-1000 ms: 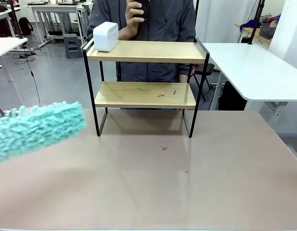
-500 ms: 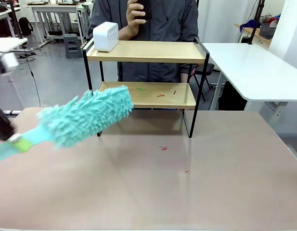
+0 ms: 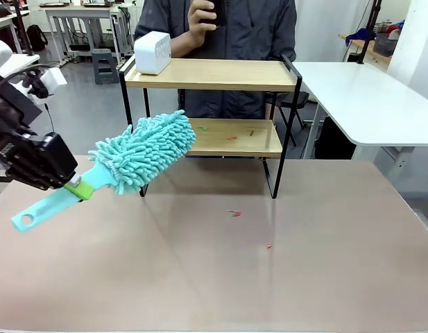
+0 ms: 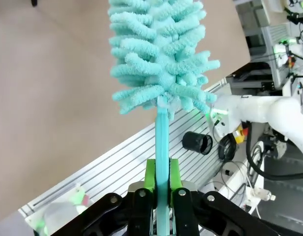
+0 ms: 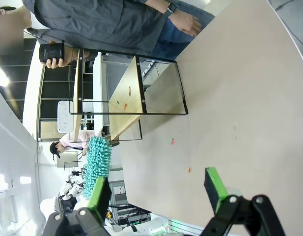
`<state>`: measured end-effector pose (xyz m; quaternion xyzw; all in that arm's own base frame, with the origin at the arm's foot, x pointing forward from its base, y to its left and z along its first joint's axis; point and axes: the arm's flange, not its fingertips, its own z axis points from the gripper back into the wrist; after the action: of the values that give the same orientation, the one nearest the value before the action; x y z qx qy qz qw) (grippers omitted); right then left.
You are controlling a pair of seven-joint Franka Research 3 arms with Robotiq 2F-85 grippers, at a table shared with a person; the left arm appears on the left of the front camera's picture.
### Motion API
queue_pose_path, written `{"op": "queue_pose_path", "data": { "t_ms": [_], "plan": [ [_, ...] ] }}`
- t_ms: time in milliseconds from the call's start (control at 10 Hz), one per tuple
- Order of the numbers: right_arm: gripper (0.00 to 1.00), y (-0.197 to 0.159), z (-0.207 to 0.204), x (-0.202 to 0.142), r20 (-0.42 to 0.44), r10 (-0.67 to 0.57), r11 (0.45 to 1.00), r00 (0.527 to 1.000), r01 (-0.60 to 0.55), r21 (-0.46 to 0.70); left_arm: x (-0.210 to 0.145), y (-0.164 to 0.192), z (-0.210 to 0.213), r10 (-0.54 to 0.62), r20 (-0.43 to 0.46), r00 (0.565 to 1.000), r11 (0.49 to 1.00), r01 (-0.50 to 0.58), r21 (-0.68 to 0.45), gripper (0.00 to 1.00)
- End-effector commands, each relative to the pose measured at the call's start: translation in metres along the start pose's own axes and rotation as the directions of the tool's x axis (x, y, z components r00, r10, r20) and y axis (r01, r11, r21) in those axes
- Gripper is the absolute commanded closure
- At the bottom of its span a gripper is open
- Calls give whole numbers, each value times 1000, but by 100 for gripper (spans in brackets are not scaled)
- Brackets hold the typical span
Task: Clean the shelf.
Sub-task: Clean the remaining tier of the Shelf with the Duster once objects are removed.
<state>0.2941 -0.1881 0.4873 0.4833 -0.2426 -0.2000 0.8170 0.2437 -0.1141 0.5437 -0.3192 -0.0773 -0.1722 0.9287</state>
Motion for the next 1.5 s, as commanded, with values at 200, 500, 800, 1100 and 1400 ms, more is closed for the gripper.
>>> {"op": "queue_pose_path", "data": {
  "t_ms": [200, 500, 800, 1100, 1400],
  "plan": [
    [0, -1, -1, 2, 11, 26, 999, 1000, -27, 24, 4, -1, -5, 40, 90, 995, 998, -35, -54, 88],
    [0, -1, -1, 2, 11, 26, 999, 1000, -27, 24, 43, -14, -36, 54, 129, 990, 999, -55, -1, 88],
    [0, -1, -1, 2, 11, 26, 999, 1000, -27, 24, 77, -25, -68, 80, 160, 984, 991, -96, 92, 88],
    [0, -1, -1, 2, 11, 26, 999, 1000, -27, 24, 120, -31, -88, 130, 262, 956, 968, -180, 175, 88],
    [0, -1, -1, 2, 11, 26, 999, 1000, -27, 24, 158, -19, -98, 176, 249, 952, 948, -232, 218, 88]
  ]
}}
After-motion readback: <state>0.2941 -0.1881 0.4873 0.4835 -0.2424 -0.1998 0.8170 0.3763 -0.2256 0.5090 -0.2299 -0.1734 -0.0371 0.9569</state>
